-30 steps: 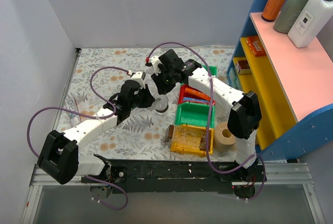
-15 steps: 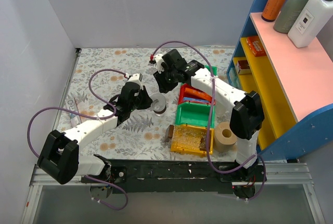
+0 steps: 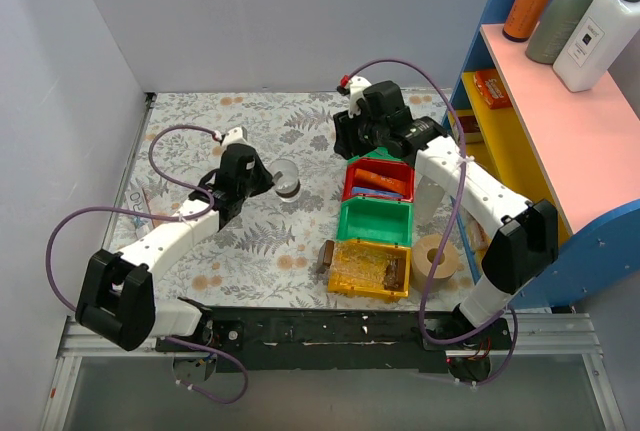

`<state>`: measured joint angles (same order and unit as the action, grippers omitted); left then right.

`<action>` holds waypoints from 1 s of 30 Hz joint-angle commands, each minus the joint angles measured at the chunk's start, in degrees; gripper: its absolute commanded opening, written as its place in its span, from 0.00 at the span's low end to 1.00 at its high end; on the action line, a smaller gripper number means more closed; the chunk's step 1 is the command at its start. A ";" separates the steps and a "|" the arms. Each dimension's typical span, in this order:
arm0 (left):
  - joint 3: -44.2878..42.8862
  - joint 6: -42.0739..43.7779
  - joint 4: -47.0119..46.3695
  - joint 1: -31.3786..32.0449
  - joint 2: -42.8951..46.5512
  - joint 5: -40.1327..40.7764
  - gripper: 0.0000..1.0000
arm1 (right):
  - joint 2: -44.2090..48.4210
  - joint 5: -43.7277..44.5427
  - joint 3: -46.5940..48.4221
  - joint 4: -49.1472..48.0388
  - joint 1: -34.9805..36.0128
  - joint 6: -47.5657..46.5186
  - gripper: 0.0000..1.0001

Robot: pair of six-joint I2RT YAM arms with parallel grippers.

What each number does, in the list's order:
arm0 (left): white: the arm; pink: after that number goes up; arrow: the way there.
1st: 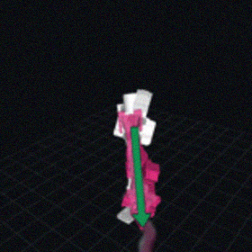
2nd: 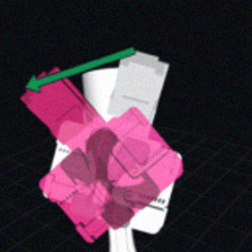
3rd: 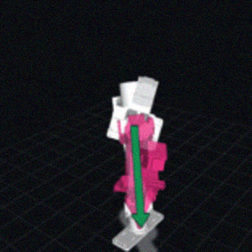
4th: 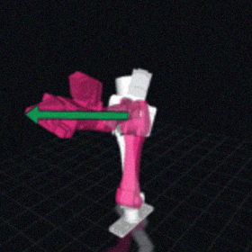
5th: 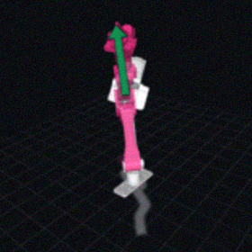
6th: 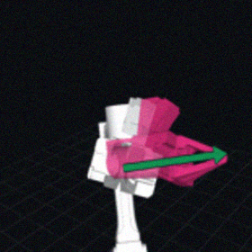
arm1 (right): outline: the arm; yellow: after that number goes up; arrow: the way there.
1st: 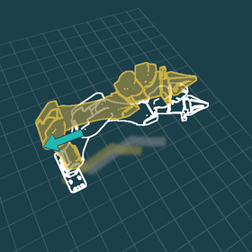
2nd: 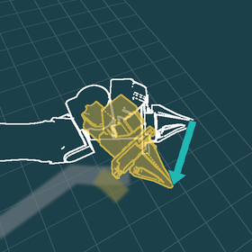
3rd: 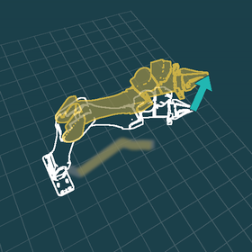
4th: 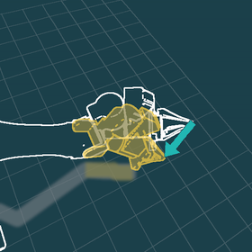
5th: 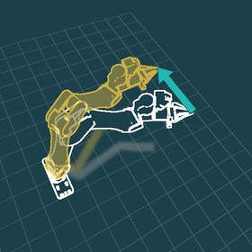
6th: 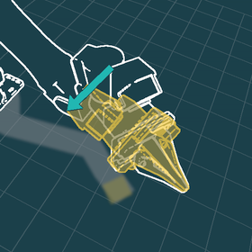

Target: Prepare toiletry sets of a toothbrush and toothpaste on the tray

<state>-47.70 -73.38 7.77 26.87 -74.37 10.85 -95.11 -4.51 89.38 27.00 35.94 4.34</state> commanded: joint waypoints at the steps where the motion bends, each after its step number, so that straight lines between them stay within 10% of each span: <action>1: -4.24 -2.82 1.10 -4.71 0.28 4.43 0.00 | 3.18 0.65 -2.11 -5.21 -0.96 1.37 0.53; 30: -3.10 2.90 -1.18 -21.86 -1.13 1.28 0.00 | 8.36 -0.67 -9.58 -10.13 -4.21 -0.03 0.52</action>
<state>-50.89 -70.91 12.82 6.42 -76.51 13.69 -88.79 -4.67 80.16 19.42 32.18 4.51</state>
